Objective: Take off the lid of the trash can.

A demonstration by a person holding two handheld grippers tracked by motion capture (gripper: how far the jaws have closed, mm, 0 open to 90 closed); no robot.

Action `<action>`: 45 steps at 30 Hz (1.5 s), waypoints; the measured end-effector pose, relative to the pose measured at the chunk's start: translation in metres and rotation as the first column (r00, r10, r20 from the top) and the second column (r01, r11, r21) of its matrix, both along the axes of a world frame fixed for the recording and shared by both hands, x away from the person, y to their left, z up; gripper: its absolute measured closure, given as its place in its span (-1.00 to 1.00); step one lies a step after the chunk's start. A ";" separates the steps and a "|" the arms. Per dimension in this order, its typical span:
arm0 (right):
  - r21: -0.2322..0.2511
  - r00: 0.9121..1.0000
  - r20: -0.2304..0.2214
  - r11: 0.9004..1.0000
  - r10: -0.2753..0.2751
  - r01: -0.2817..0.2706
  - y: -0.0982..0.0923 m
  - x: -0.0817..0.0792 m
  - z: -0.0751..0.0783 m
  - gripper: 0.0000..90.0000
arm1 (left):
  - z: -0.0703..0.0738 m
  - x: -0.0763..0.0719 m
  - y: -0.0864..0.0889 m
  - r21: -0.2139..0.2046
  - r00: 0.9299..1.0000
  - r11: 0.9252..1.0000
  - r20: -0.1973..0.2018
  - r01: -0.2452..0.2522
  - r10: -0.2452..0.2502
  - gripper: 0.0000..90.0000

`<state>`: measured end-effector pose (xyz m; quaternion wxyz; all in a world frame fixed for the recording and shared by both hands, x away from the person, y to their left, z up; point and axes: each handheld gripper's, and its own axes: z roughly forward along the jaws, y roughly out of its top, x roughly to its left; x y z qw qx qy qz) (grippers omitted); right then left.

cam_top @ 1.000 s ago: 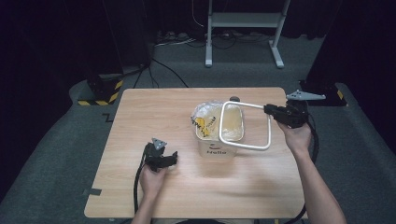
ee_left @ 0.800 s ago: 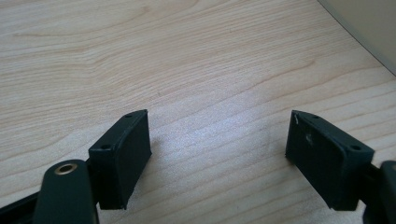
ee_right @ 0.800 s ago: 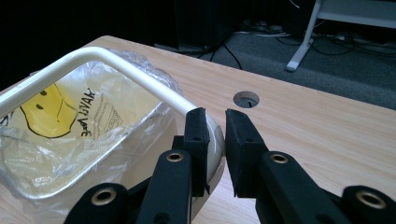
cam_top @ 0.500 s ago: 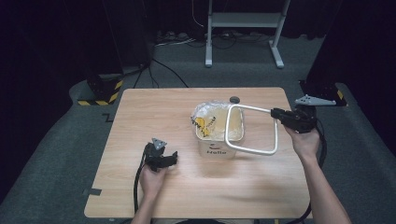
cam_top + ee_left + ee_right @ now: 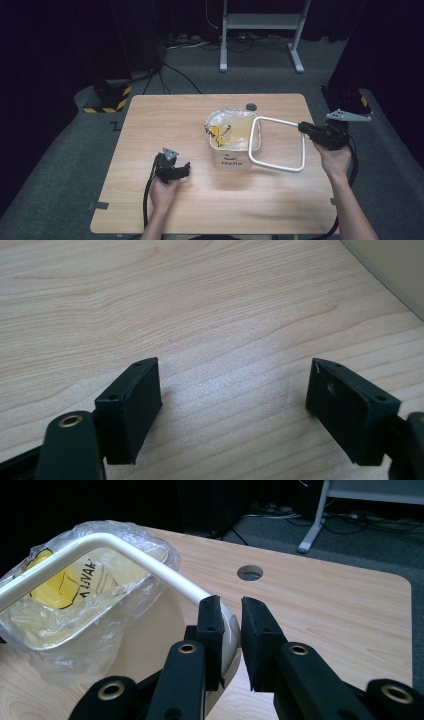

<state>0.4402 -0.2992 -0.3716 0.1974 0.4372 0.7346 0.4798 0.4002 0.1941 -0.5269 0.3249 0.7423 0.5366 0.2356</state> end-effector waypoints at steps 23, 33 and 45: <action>0.025 0.997 -0.016 0.997 -0.073 0.074 -0.033 -0.028 -0.028 0.77 | 0.000 0.000 0.000 0.000 1.000 1.000 0.000 0.000 0.000 -0.51; 0.000 0.996 -0.020 0.996 -0.085 0.085 -0.037 -0.031 -0.038 0.77 | 0.000 0.000 0.000 0.000 1.000 1.000 0.000 0.000 0.000 -0.51; -0.016 0.993 -0.046 0.994 -0.105 0.104 -0.039 -0.031 -0.053 0.77 | 0.000 0.000 0.000 0.000 1.000 1.000 0.000 0.000 0.000 -0.51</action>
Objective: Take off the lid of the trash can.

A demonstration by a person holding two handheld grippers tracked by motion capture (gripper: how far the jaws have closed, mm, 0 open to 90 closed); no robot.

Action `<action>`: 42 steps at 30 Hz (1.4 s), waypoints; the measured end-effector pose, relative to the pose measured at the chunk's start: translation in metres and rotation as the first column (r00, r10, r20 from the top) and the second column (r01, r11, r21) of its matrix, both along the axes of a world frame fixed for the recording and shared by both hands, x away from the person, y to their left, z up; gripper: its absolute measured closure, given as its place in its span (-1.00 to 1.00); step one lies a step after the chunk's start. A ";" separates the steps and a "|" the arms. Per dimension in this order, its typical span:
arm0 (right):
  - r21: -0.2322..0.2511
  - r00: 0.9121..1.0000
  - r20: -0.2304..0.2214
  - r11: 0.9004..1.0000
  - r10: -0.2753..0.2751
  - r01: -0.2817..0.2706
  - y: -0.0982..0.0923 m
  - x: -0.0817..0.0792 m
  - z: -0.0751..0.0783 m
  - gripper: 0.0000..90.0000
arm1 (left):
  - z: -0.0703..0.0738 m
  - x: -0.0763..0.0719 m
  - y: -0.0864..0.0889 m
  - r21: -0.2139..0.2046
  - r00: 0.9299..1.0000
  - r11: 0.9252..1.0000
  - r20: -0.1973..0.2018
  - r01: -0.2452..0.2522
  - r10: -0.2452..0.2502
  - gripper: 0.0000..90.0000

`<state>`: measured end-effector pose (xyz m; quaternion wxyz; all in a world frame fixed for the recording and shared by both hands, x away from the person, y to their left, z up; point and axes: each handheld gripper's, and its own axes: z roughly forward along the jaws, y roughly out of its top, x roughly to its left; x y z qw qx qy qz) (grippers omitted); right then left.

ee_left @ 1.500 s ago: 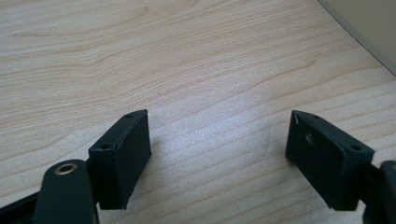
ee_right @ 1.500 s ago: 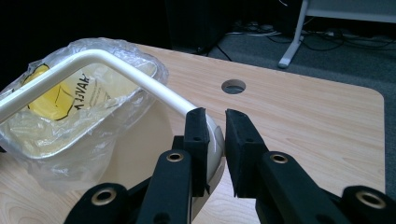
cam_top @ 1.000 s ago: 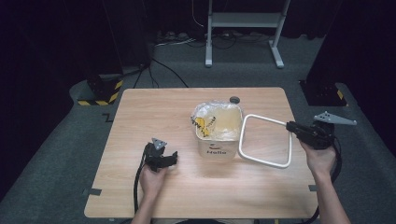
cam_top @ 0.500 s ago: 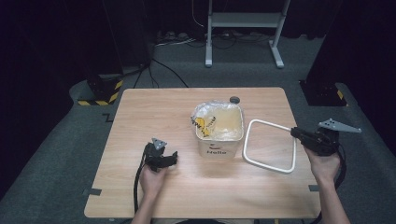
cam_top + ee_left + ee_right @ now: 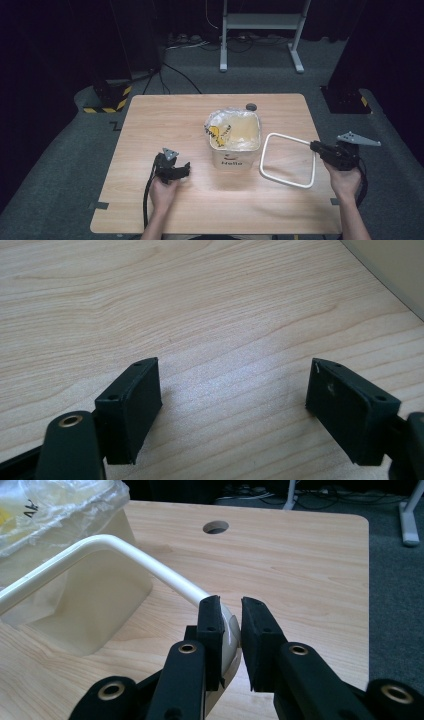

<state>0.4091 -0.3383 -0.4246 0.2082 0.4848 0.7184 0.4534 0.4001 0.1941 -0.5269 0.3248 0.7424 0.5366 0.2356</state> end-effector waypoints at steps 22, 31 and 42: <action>-0.025 0.999 -0.031 0.999 -0.027 0.026 -0.001 0.002 -0.020 0.77 | 0.000 0.000 0.000 0.000 1.000 1.000 0.000 0.000 0.000 -0.51; -0.070 0.998 -0.051 0.997 -0.043 0.040 0.003 0.009 -0.034 0.77 | 0.000 0.000 0.000 0.000 1.000 1.000 0.000 0.000 0.000 -0.51; -0.083 0.997 -0.061 0.996 -0.043 0.038 0.011 0.019 -0.046 0.77 | 0.000 0.000 0.000 0.000 1.000 1.000 0.000 0.000 0.000 -0.51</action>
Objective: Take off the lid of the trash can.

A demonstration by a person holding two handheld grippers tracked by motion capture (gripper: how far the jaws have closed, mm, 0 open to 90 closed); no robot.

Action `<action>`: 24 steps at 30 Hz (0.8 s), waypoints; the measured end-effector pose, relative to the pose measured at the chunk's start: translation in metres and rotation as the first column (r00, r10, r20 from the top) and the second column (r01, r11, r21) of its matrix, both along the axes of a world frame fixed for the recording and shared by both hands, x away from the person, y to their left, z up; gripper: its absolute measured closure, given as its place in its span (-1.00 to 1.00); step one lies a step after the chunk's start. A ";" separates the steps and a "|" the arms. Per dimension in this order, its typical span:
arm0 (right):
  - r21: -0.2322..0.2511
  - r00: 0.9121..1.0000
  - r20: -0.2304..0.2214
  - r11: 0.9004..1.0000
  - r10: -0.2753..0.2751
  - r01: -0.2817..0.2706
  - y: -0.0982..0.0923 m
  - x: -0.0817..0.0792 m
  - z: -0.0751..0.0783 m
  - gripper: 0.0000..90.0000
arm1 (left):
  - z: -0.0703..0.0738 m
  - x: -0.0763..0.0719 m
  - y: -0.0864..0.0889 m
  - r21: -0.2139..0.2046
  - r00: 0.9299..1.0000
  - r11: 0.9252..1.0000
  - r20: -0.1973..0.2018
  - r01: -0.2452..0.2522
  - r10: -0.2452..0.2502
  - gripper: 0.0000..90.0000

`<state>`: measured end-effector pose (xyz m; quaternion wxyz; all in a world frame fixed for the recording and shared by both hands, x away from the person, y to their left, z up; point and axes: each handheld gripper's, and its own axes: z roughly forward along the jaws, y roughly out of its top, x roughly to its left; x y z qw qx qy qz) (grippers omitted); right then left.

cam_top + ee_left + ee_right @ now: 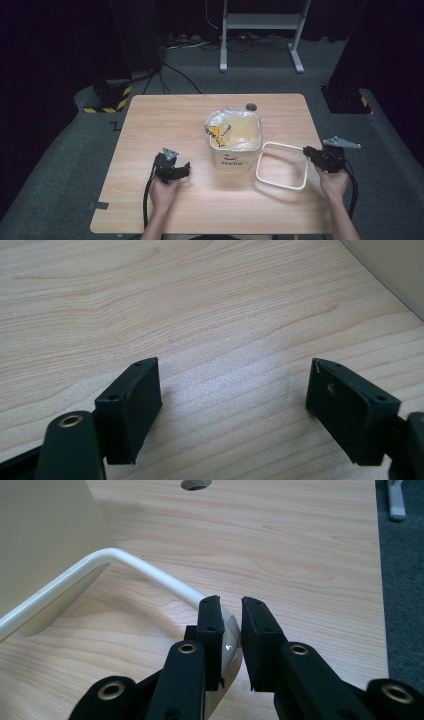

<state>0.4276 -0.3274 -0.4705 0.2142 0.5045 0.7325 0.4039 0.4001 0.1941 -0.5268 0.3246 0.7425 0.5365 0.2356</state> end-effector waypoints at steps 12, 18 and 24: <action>-0.005 1.000 -0.019 1.000 -0.014 0.014 0.002 0.008 -0.008 0.76 | 0.000 0.000 0.000 0.000 1.000 1.000 0.000 0.000 0.000 -0.51; 0.005 0.999 -0.037 1.000 -0.021 0.021 0.002 0.014 -0.015 0.76 | 0.000 0.000 0.000 0.000 1.000 1.000 0.000 0.000 0.000 -0.51; 0.000 0.998 -0.053 1.000 -0.024 0.024 0.003 0.020 -0.020 0.75 | 0.000 0.000 0.000 0.000 1.000 1.000 0.000 0.000 0.000 -0.51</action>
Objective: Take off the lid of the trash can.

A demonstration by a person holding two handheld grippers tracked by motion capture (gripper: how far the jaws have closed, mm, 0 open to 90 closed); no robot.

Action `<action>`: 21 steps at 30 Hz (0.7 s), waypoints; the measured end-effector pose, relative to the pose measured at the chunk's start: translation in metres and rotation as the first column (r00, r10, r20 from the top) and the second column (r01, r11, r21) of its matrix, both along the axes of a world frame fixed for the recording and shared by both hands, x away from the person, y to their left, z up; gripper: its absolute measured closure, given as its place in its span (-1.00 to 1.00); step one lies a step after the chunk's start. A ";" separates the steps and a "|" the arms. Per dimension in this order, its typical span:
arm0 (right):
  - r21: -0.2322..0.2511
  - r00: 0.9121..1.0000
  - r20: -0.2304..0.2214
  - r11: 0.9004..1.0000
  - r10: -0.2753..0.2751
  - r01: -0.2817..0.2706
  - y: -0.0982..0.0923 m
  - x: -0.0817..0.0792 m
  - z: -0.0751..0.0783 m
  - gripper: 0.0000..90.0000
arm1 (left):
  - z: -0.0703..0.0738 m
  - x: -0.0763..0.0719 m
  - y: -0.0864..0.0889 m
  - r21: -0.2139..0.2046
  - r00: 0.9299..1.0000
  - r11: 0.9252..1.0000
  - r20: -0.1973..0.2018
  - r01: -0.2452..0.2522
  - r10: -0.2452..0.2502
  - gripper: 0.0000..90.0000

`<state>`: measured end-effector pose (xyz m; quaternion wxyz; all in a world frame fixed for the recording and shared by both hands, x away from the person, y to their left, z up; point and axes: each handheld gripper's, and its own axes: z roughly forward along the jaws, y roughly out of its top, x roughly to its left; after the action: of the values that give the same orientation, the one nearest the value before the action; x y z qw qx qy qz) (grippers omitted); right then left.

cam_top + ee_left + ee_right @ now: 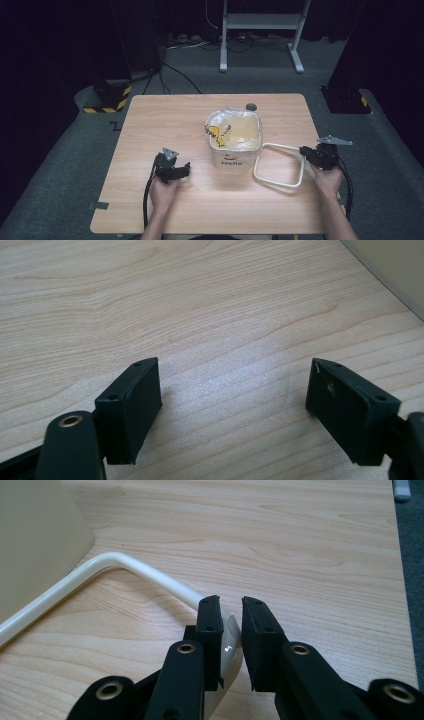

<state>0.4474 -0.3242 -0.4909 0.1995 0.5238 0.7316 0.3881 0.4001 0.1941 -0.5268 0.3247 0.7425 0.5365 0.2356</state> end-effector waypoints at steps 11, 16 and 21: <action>-0.010 1.000 -0.029 1.000 -0.007 0.007 0.004 0.007 -0.010 0.73 | 0.000 0.000 0.000 0.000 1.000 1.000 0.000 0.000 0.000 -0.51; -0.027 0.999 -0.039 0.999 -0.017 0.016 0.007 0.008 -0.014 0.58 | 0.000 0.000 0.000 0.000 1.000 1.000 0.000 0.000 0.000 -0.51; -0.051 0.998 -0.051 0.998 -0.029 0.026 0.011 0.010 -0.017 0.49 | 0.000 0.000 0.000 0.000 1.000 1.000 0.000 0.000 0.000 -0.51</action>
<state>0.4571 -0.3130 -0.5082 0.1988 0.5387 0.7387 0.3530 0.4001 0.1941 -0.5269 0.3248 0.7423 0.5366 0.2355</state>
